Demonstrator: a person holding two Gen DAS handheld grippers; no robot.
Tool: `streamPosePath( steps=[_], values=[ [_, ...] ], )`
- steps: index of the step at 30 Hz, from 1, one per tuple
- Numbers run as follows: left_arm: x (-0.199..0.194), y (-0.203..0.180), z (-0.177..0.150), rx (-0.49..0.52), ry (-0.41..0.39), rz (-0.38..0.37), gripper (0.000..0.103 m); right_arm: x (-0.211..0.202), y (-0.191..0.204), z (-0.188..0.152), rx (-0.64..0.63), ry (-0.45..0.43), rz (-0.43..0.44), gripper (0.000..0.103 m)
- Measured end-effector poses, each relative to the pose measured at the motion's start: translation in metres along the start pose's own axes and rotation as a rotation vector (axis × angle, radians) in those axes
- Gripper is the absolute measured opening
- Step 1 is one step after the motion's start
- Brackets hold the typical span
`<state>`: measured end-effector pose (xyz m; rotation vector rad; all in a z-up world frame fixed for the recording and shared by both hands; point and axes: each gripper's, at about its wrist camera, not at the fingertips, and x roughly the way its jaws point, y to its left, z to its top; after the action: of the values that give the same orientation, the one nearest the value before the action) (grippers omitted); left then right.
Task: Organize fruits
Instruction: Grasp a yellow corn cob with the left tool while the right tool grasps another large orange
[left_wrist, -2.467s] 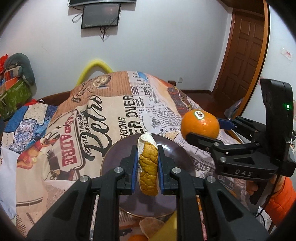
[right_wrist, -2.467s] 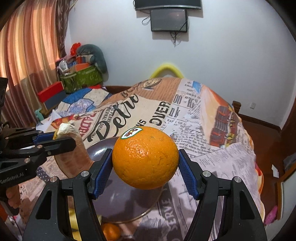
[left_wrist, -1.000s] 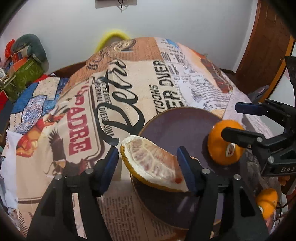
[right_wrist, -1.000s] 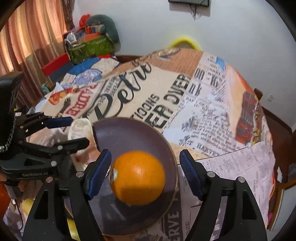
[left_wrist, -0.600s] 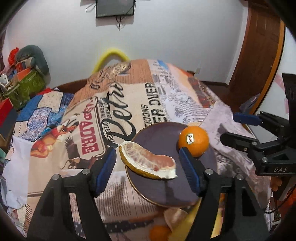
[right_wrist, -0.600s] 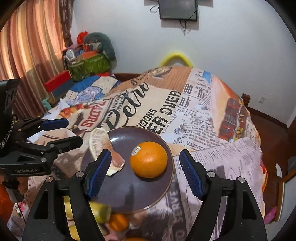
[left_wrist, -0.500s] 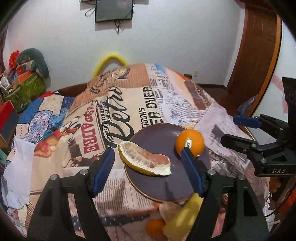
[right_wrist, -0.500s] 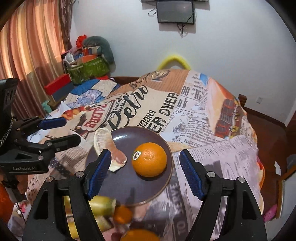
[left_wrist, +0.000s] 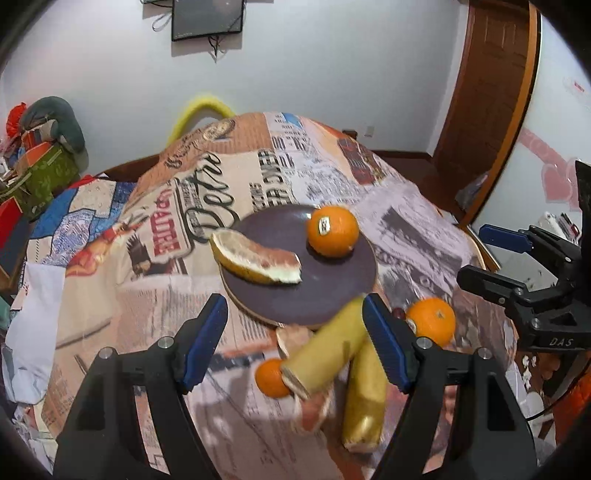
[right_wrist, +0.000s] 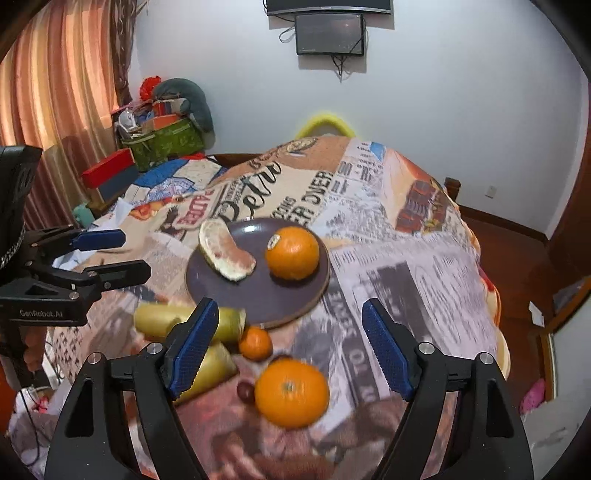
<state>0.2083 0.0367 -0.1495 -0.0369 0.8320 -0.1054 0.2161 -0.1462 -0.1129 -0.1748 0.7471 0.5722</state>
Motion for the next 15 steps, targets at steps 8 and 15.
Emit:
streamPosePath(
  steps=[8, 15],
  values=[
    [0.019, -0.02, -0.025, 0.061, 0.086, -0.015, 0.075, 0.001, 0.001, -0.036, 0.042, 0.046, -0.007, 0.078],
    [0.044, -0.026, -0.025, 0.082, 0.149, -0.02, 0.075, 0.019, -0.002, -0.067, 0.099, 0.113, 0.004, 0.078]
  ],
)
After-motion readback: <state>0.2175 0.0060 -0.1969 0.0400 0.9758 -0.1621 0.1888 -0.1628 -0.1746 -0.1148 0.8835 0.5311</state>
